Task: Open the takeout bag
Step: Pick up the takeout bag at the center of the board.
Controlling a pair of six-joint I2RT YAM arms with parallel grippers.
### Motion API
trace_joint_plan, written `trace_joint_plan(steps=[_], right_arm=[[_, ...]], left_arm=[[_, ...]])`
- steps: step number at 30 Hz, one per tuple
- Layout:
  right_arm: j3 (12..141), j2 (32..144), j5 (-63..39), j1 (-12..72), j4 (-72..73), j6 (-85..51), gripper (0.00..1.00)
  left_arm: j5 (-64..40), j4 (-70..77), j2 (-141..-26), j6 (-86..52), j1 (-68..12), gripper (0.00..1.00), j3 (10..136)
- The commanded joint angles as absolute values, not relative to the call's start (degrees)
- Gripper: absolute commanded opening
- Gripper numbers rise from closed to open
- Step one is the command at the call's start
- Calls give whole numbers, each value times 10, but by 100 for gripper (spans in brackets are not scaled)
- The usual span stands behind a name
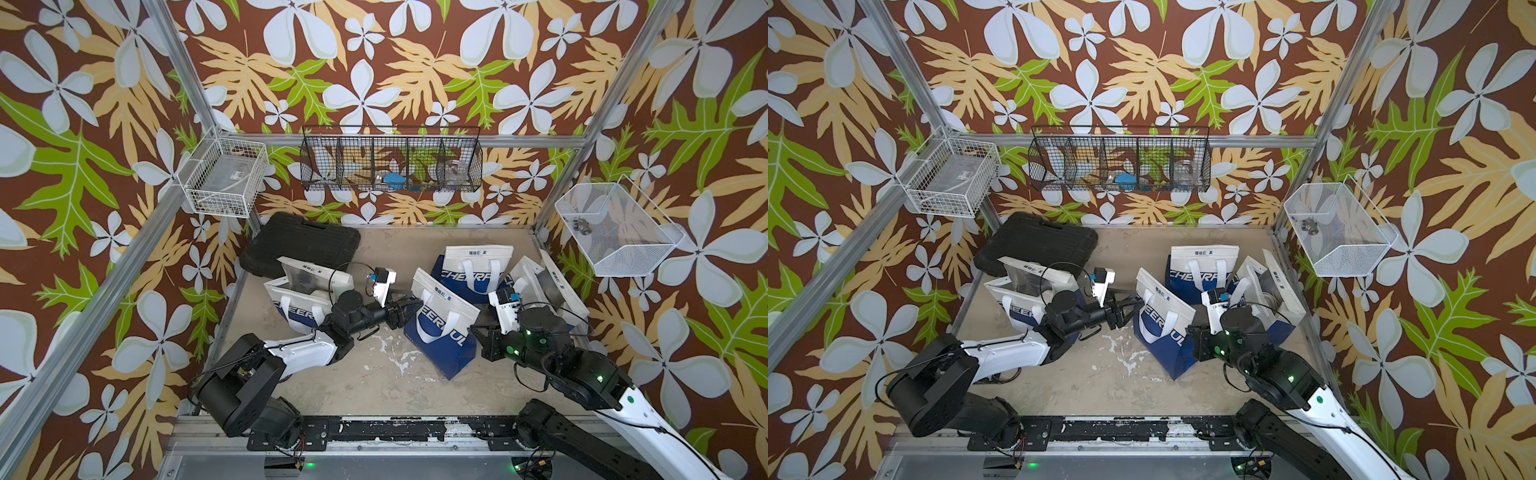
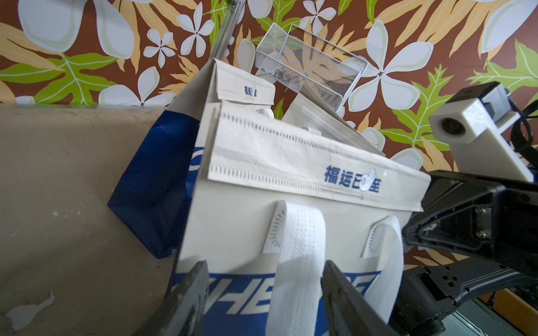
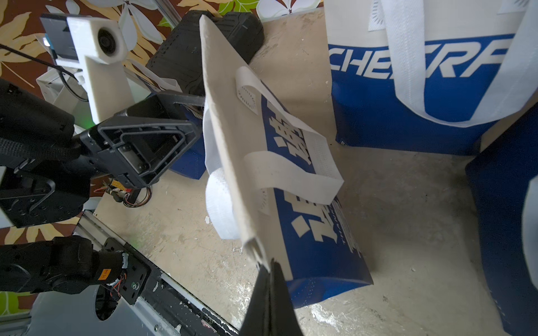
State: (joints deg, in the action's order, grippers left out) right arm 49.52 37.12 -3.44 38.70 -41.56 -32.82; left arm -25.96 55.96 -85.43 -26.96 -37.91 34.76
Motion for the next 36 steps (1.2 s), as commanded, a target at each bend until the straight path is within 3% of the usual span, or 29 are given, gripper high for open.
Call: trace_joint_plan(steps=[1, 12, 18, 20, 22, 27, 29, 32, 36], right_arm=[[496, 362, -44, 388, -412, -338, 0], [476, 334, -55, 388, -413, -350, 0], [465, 330, -46, 388, -412, -355, 0], [463, 331, -42, 387, -413, -356, 0], [467, 333, -31, 387, -418, -356, 0], [516, 351, 25, 387, -452, -346, 0], [566, 360, 73, 388, -484, -331, 22], [669, 392, 124, 387, -531, -291, 45], [755, 437, 112, 388, -524, -217, 60]], left_arm=[[-275, 600, -870, -268, -369, 72, 359], [-364, 663, -943, -299, -355, 74, 377], [-442, 782, -970, -395, -364, 43, 378], [-450, 774, -966, -392, -374, 26, 380], [-444, 764, -948, -391, -376, 0, 370], [-336, 641, -828, -349, -377, 0, 323], [-227, 509, -750, -333, -391, 0, 322], [-39, 331, -645, -321, -451, 0, 341], [82, 147, -598, -354, -492, 0, 389]])
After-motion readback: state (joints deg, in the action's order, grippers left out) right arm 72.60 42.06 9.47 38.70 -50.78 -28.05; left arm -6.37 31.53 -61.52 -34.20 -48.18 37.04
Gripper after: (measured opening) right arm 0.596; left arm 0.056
